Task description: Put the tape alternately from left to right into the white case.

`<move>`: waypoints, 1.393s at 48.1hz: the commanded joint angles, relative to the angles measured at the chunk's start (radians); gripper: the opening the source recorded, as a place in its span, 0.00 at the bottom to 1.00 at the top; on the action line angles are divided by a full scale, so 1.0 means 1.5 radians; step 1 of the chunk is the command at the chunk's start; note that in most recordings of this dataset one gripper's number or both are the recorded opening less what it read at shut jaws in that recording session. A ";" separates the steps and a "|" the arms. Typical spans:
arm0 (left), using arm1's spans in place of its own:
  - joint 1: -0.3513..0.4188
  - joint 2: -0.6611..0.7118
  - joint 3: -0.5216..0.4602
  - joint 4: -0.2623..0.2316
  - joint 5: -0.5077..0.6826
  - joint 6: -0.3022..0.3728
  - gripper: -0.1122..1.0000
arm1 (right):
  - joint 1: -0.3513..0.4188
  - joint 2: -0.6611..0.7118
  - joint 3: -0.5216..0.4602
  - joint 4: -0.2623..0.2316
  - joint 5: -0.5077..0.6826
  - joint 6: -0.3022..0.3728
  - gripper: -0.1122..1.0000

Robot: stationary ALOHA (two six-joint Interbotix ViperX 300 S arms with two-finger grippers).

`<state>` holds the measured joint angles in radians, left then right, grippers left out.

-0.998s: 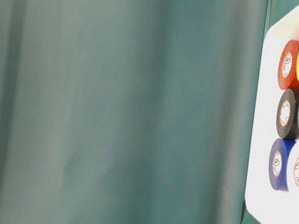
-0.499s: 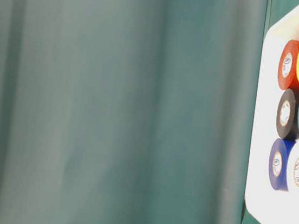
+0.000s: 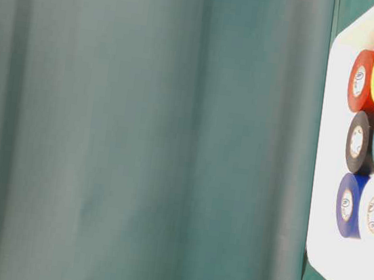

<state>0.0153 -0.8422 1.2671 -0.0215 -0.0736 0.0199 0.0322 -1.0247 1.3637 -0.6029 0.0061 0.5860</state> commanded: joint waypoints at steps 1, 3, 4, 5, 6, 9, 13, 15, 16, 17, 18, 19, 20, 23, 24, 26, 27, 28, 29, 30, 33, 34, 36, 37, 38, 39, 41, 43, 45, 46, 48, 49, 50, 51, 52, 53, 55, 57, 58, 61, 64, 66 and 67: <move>0.002 -0.030 0.006 0.000 -0.005 0.001 0.68 | -0.001 -0.001 -0.006 0.002 0.003 0.004 0.67; 0.002 -0.042 0.012 0.000 -0.005 0.001 0.68 | -0.001 0.000 -0.007 0.002 0.007 0.009 0.67; 0.002 -0.048 0.014 0.000 -0.005 0.001 0.68 | -0.001 -0.001 -0.008 0.003 0.008 0.013 0.67; 0.002 -0.054 0.017 -0.001 -0.005 0.001 0.68 | -0.001 -0.001 -0.008 0.002 0.010 0.017 0.67; 0.002 -0.060 0.020 -0.001 -0.005 0.001 0.69 | -0.001 -0.001 -0.009 0.003 0.012 0.022 0.67; 0.002 -0.076 0.027 -0.001 -0.005 0.001 0.68 | -0.001 -0.001 -0.011 0.003 0.018 0.040 0.67; 0.003 -0.095 0.033 -0.001 -0.005 0.002 0.68 | -0.001 -0.003 -0.012 0.003 0.027 0.058 0.67; 0.003 -0.102 0.036 0.000 -0.005 0.002 0.68 | -0.001 -0.005 -0.011 0.002 0.030 0.064 0.67; 0.003 -0.106 0.037 0.000 -0.005 0.003 0.68 | -0.001 -0.007 -0.011 0.003 0.031 0.066 0.67; 0.003 -0.109 0.040 -0.001 -0.005 0.003 0.68 | -0.001 -0.009 -0.010 0.002 0.032 0.069 0.67; 0.003 -0.112 0.041 -0.001 -0.005 0.003 0.68 | -0.001 -0.011 -0.009 0.003 0.032 0.070 0.67; 0.003 -0.116 0.043 0.000 -0.005 0.003 0.68 | -0.001 -0.013 -0.008 0.002 0.033 0.071 0.67; 0.003 -0.119 0.045 0.000 -0.004 0.003 0.68 | -0.001 -0.016 -0.008 0.003 0.033 0.072 0.67; 0.004 -0.127 0.050 0.000 -0.003 0.003 0.68 | -0.001 -0.022 -0.006 0.002 0.033 0.072 0.67; 0.004 -0.129 0.052 0.000 -0.003 0.003 0.68 | -0.001 -0.025 -0.005 0.003 0.033 0.072 0.67; 0.004 -0.132 0.055 -0.001 -0.002 0.003 0.68 | -0.001 -0.030 -0.004 0.002 0.033 0.072 0.67; 0.004 -0.134 0.056 0.000 -0.002 0.003 0.68 | -0.001 -0.033 -0.003 0.002 0.033 0.072 0.67; 0.004 -0.135 0.058 0.000 -0.002 0.003 0.68 | -0.001 -0.035 -0.002 0.002 0.033 0.072 0.67; 0.004 -0.136 0.058 0.000 -0.002 0.003 0.68 | -0.001 -0.037 -0.002 0.002 0.033 0.072 0.67; 0.004 -0.137 0.059 0.000 -0.002 0.003 0.68 | -0.001 -0.040 -0.001 0.002 0.033 0.072 0.67; 0.004 -0.140 0.061 0.000 -0.001 0.003 0.68 | -0.001 -0.044 0.000 0.001 0.033 0.072 0.67; 0.004 -0.140 0.062 0.000 -0.001 0.003 0.68 | -0.001 -0.045 0.000 0.001 0.033 0.072 0.67; 0.004 -0.140 0.063 0.000 -0.001 0.003 0.68 | -0.001 -0.047 0.002 0.001 0.033 0.072 0.67; 0.004 -0.140 0.063 0.000 -0.001 0.003 0.68 | -0.001 -0.047 0.002 0.001 0.033 0.072 0.67; 0.004 -0.140 0.063 0.000 -0.001 0.003 0.68 | -0.001 -0.048 0.003 0.001 0.033 0.072 0.67; 0.004 -0.140 0.064 0.000 -0.001 0.003 0.68 | -0.001 -0.048 0.004 0.001 0.033 0.072 0.67; 0.004 -0.140 0.064 -0.001 -0.001 0.003 0.68 | -0.001 -0.048 0.006 0.001 0.033 0.072 0.67; 0.004 -0.140 0.064 0.000 -0.001 0.003 0.68 | -0.001 -0.047 0.007 0.002 0.033 0.072 0.67; 0.004 -0.140 0.064 -0.001 -0.001 0.003 0.68 | -0.001 -0.048 0.007 0.002 0.033 0.072 0.68; 0.004 -0.140 0.065 0.000 -0.001 0.003 0.68 | -0.001 -0.048 0.008 0.001 0.033 0.072 0.68; 0.004 -0.140 0.065 -0.001 -0.001 0.002 0.68 | -0.001 -0.048 0.009 0.001 0.033 0.072 0.68; 0.004 -0.140 0.065 0.000 -0.001 0.002 0.68 | -0.001 -0.048 0.009 0.001 0.033 0.072 0.68; 0.004 -0.140 0.065 0.000 -0.001 0.002 0.68 | -0.001 -0.048 0.009 0.002 0.033 0.072 0.67; 0.004 -0.140 0.065 0.000 -0.001 0.002 0.68 | -0.001 -0.048 0.010 0.002 0.033 0.072 0.67; 0.004 -0.141 0.065 -0.001 -0.001 0.002 0.68 | -0.001 -0.048 0.010 0.001 0.033 0.072 0.67; 0.004 -0.140 0.065 0.000 -0.001 0.002 0.68 | -0.001 -0.048 0.010 0.001 0.033 0.072 0.67; 0.004 -0.141 0.065 0.000 -0.001 0.002 0.68 | -0.001 -0.048 0.011 0.001 0.033 0.072 0.67; 0.004 -0.141 0.065 -0.001 -0.001 0.002 0.68 | -0.001 -0.048 0.013 0.001 0.033 0.072 0.67; 0.004 -0.141 0.065 0.000 0.000 0.002 0.68 | -0.001 -0.048 0.013 0.002 0.033 0.072 0.67; 0.004 -0.144 0.065 0.000 -0.001 0.002 0.68 | -0.001 -0.048 0.015 0.001 0.033 0.072 0.68; 0.004 -0.150 0.067 0.000 0.000 0.003 0.68 | -0.001 -0.048 0.018 0.001 0.033 0.072 0.67; 0.004 -0.156 0.070 -0.001 0.001 0.002 0.68 | -0.001 -0.048 0.020 0.002 0.033 0.072 0.68; 0.004 -0.161 0.073 0.000 0.001 0.002 0.68 | -0.001 -0.048 0.021 0.001 0.033 0.072 0.68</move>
<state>0.0184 -1.0753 1.3806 -0.0215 -0.0706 0.0230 0.0322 -1.1014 1.4051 -0.6013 0.0598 0.6918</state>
